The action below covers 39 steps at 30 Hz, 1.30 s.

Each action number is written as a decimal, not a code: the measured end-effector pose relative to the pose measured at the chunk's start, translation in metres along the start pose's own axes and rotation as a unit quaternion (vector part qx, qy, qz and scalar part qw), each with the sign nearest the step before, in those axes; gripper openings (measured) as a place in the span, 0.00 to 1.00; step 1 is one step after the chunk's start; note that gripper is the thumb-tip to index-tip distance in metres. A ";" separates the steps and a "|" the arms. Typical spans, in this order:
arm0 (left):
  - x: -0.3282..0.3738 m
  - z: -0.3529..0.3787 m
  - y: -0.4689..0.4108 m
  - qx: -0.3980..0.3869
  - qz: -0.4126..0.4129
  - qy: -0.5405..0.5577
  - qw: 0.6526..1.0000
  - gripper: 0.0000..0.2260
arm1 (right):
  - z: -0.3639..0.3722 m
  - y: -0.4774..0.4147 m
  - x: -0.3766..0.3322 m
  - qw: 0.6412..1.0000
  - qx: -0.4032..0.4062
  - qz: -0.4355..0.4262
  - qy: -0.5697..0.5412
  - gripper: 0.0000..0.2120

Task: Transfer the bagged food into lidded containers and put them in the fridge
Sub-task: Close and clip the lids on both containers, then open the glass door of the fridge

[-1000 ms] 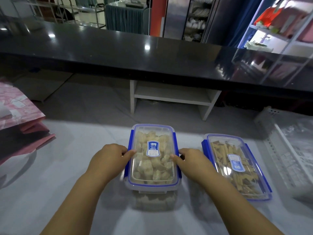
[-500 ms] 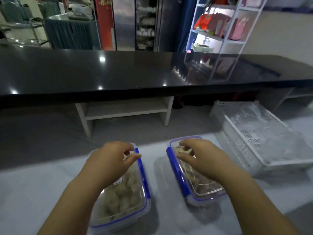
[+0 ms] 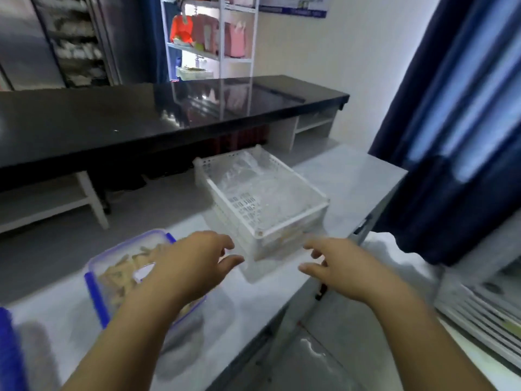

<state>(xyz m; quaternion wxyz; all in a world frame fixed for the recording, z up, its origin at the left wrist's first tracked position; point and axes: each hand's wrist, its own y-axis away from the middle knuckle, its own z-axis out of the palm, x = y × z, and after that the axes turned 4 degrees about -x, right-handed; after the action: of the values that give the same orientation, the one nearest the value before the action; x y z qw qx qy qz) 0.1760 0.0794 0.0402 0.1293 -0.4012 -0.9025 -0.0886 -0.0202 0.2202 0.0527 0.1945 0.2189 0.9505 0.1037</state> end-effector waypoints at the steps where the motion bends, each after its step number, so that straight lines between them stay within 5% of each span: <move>1: 0.021 0.007 -0.011 -0.004 0.011 -0.001 1.000 0.17 | -0.006 0.006 0.023 1.000 0.000 0.016 -0.001 0.24; 19: 0.349 0.118 -0.189 -0.121 0.224 -0.037 0.966 0.17 | -0.090 0.117 0.362 0.945 0.063 0.308 -0.086 0.22; 39: 0.631 0.166 -0.471 -0.159 0.405 -0.064 0.898 0.14 | -0.209 0.064 0.632 0.856 0.159 0.471 -0.138 0.25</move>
<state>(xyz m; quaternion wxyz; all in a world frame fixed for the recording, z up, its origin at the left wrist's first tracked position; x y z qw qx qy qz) -0.6095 0.2543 0.0478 0.0302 -0.7520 -0.6422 -0.1454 -0.6066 0.5422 0.0549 0.2142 0.6807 0.7005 -0.0010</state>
